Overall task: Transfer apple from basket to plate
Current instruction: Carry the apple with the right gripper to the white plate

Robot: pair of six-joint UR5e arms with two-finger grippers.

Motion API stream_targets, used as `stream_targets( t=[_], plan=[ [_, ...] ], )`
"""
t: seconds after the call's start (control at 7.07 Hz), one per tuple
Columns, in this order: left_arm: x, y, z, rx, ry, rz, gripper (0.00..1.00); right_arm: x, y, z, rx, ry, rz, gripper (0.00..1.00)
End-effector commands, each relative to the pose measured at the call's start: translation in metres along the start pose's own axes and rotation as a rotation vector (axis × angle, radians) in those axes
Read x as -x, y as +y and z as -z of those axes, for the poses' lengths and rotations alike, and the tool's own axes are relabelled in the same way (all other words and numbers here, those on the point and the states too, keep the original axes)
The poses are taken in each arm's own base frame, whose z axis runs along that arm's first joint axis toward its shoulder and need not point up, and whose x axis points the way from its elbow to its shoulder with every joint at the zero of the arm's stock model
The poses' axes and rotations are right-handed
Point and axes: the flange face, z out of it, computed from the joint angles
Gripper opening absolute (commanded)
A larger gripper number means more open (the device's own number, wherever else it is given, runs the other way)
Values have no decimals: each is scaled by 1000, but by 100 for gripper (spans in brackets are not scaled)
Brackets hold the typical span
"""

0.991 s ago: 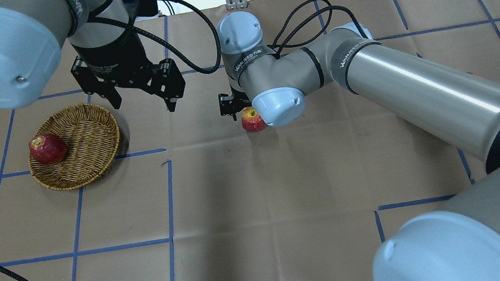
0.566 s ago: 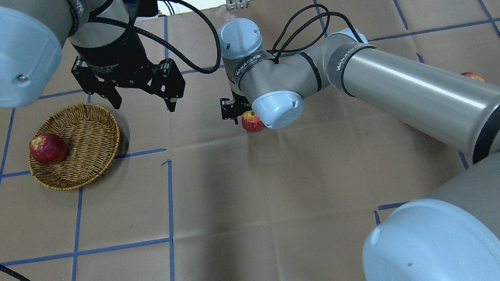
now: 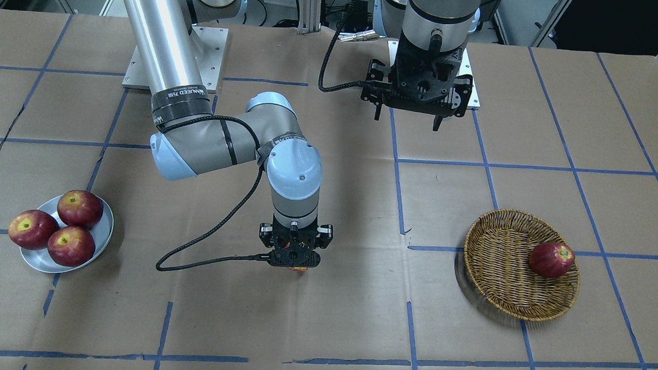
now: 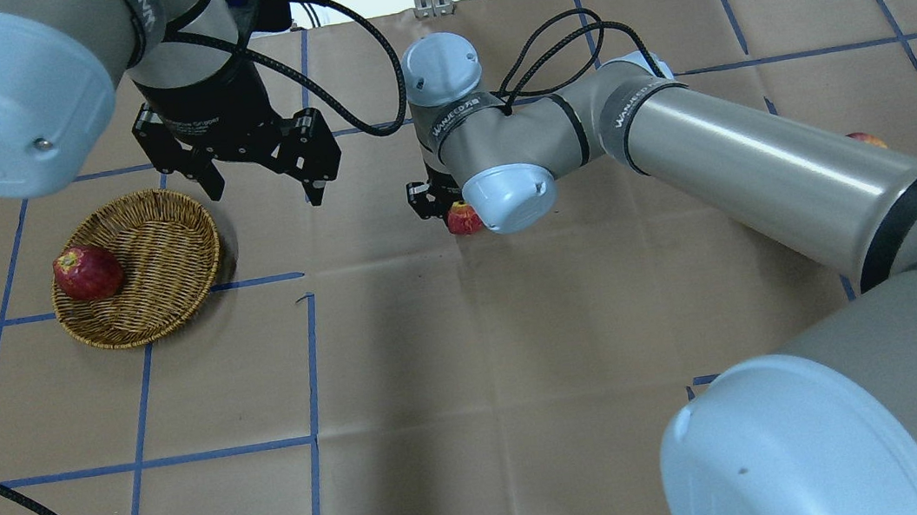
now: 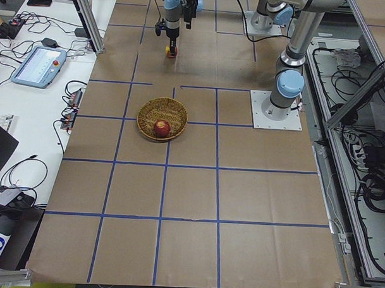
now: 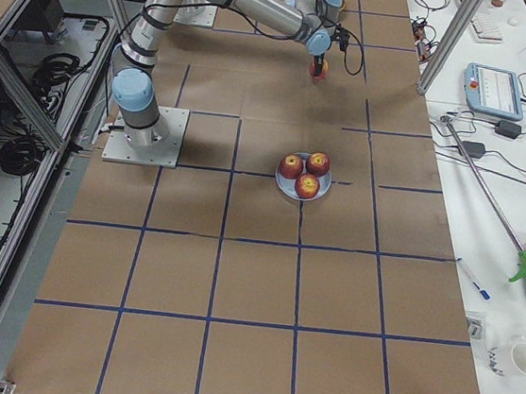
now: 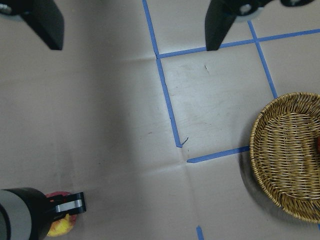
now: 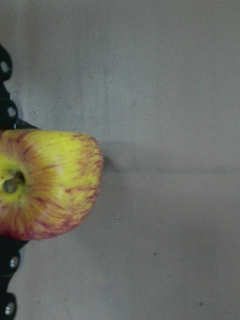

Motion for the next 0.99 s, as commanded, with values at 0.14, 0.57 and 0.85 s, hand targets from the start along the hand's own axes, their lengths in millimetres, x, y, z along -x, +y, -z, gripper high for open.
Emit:
stream_targets(
  t=[0.14,0.57,0.85],
  plan=[
    [0,0,0,0,1,0,99,-71,-2,107,-31,2,-30,46],
    [0,0,0,1,1,0,99,-282,1,150,29,28,128,46],
    [0,0,0,1,1,0,99,-389,25,140,62,27,157,46]
  ],
)
